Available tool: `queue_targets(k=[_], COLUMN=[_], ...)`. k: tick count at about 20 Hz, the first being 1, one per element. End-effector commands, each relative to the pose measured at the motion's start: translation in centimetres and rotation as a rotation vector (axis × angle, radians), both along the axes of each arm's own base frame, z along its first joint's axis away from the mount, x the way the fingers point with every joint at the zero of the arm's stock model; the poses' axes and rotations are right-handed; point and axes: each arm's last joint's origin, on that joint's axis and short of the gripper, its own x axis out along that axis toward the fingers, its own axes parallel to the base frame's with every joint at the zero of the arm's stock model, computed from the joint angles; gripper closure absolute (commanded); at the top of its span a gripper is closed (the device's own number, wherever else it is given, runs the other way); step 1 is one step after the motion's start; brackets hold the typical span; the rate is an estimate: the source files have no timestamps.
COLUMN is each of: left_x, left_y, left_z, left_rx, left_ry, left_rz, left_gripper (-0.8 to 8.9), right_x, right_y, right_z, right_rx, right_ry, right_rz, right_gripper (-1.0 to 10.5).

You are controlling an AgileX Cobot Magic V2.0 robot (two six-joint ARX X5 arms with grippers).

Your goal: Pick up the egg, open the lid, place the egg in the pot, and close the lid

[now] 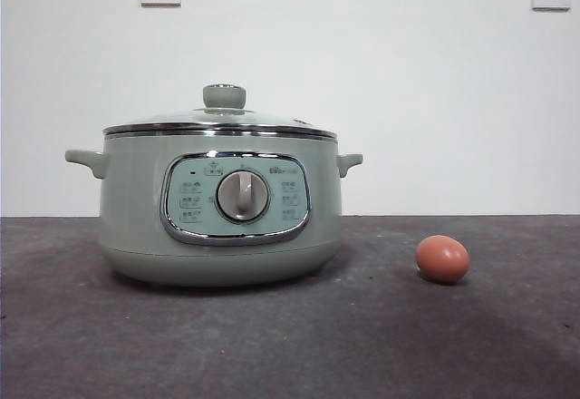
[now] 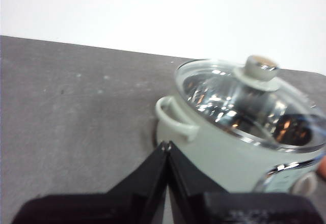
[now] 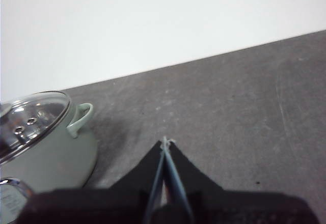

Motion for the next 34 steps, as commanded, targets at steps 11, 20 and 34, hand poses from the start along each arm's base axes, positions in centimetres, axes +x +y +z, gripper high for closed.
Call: queue_targets(k=[11, 20, 34], left_x=[-1.1, -2.2, -1.7], left_y=[-0.4, -0.7, -1.3], left_z=[7.4, 10.5, 11.7], left_rx=[0.05, 0.08, 0.034], left_ry=[0.085, 0.128, 0.125], left_rz=[-0.167, -0.24, -0.422], left_gripper=[8.19, 8.2, 2.49], right_x=[-0.7, -0.4, -0.1], right_y=[0.5, 0.8, 0.9], right_z=[9.7, 12.8, 13.1], right_rx=[-0.128, -0.181, -0.189], right_ry=[0.172, 0.318, 0.342], right_rz=[0.218, 0.381, 0.391], right_gripper=[9.6, 9.6, 3.5])
